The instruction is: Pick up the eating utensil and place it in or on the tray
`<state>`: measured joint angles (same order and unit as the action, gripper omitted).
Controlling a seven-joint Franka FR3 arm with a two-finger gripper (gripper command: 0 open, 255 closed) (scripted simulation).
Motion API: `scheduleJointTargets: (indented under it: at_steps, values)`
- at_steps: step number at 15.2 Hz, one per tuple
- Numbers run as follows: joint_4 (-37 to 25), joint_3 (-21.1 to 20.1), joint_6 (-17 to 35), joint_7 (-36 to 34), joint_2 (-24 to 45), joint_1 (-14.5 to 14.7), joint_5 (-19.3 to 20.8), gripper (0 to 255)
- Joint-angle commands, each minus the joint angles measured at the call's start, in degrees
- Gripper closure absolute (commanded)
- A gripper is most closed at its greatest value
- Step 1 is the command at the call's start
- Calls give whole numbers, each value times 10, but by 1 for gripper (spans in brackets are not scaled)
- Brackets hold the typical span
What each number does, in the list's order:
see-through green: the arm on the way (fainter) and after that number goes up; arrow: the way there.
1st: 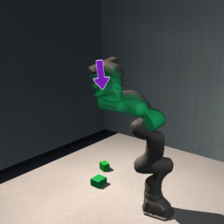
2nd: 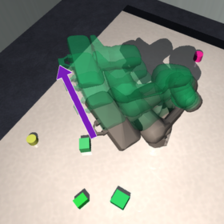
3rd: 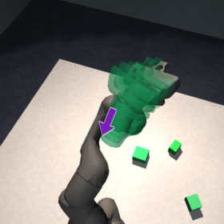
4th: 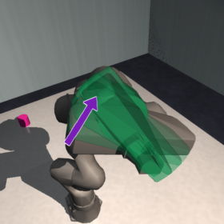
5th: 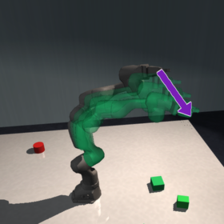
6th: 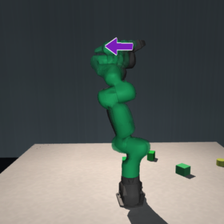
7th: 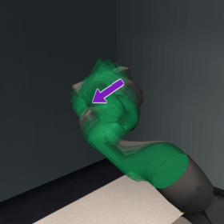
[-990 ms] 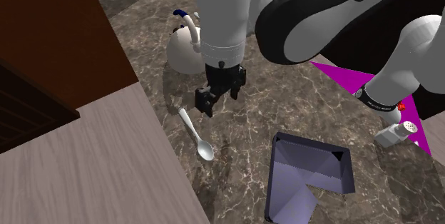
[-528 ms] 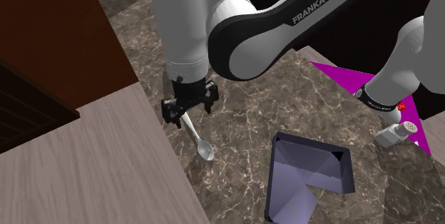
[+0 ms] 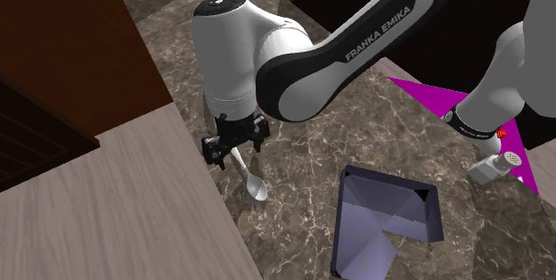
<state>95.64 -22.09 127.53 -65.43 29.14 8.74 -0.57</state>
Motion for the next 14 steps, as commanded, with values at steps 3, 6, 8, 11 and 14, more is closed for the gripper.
scheduleJointTargets:
  at_steps: [3, 6, 8, 11, 14]
  values:
    - [-2, 1, 4, -1, 5, 2, 2, 0]
    - [-2, 1, 4, -1, 5, 2, 2, 0]
    - [-2, 1, 3, -1, 5, 2, 2, 255]
    - [-3, 1, 4, -2, 6, 2, 2, 255]
    - [-3, 1, 3, -2, 6, 2, 2, 255]
